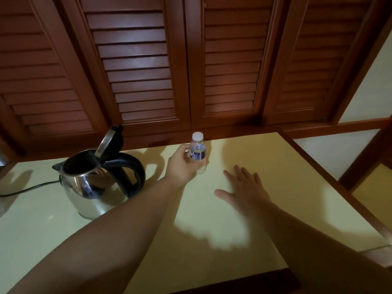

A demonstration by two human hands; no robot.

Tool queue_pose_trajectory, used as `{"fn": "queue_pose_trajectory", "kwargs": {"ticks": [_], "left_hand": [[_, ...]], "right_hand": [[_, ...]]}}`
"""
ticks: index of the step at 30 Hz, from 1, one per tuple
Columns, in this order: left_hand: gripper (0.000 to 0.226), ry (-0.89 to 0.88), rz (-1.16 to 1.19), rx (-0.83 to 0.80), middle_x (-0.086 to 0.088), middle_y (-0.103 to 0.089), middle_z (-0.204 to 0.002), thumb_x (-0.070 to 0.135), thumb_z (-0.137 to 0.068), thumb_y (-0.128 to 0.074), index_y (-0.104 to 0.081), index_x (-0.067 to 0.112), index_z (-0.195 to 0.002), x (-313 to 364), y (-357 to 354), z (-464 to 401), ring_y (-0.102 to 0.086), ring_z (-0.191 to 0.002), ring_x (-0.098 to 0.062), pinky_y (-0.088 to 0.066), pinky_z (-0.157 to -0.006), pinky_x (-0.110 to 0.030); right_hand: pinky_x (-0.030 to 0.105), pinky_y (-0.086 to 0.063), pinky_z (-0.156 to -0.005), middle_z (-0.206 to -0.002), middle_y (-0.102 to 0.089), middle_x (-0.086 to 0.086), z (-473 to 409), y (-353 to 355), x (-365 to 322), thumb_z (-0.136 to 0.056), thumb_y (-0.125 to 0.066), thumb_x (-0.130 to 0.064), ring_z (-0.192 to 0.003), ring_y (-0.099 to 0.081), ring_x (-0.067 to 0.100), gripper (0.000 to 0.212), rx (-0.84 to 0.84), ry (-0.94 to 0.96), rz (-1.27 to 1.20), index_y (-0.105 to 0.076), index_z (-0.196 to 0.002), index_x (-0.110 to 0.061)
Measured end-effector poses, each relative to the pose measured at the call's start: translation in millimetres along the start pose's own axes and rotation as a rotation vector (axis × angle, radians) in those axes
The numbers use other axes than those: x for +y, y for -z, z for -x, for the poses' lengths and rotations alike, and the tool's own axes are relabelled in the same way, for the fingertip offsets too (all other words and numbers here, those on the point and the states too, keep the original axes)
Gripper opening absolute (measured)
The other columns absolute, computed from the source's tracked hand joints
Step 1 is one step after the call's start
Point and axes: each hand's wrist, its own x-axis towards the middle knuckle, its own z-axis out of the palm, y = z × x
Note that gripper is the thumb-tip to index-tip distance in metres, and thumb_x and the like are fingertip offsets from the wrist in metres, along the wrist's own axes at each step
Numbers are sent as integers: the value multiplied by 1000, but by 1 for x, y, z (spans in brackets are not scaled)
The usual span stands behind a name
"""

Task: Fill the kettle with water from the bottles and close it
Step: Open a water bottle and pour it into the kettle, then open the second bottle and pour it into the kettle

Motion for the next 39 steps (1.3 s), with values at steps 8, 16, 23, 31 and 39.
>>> {"fn": "queue_pose_trajectory", "kwargs": {"ticks": [8, 16, 23, 31, 39], "left_hand": [[92, 134, -103, -87, 9, -66, -128, 39, -61, -99, -53, 21, -138, -31, -2, -14, -64, -115, -10, -51, -102, -29], [38, -283, -620, -202, 10, -64, -140, 42, -95, -69, -70, 24, -129, -70, 66, 76, -51, -138, -8, -34, -118, -24], [37, -387, -648, -204, 11, -67, -134, 40, -96, -64, -70, 26, -130, -88, 146, 157, -55, -132, -3, -42, -112, -25], [37, -255, -672, -59, 10, -63, -142, 44, -97, -62, -72, 27, -127, -138, 283, 234, -48, -138, -3, -35, -117, -21], [34, -169, -627, 27, 11, -65, -137, 43, -94, -66, -74, 28, -123, -169, 387, 273, -51, -133, -2, -41, -113, -26]], "right_hand": [[52, 4, -127, -173, 7, -2, -1, 1, 0, -86, -23, -88, -159, 8, 20, 93, -10, -12, 29, -4, -163, -41], [51, -18, -125, -168, -26, 1, 5, 0, -10, -90, -26, -76, -155, -20, 25, 76, 120, 47, 42, -33, -154, -36], [46, -46, -111, -129, -72, 0, 41, -50, -155, -86, -73, -38, -129, -60, 21, 36, 382, 373, -314, -78, -115, -18], [25, -48, -97, -107, -74, -4, 85, -79, -304, -82, -67, -23, -105, -63, 13, 22, 350, 532, -427, -78, -99, -15], [29, -13, -123, -167, -31, -2, 97, -104, -416, -105, -47, -46, -154, -22, 15, 57, 48, 513, -194, -41, -157, -23]]}}
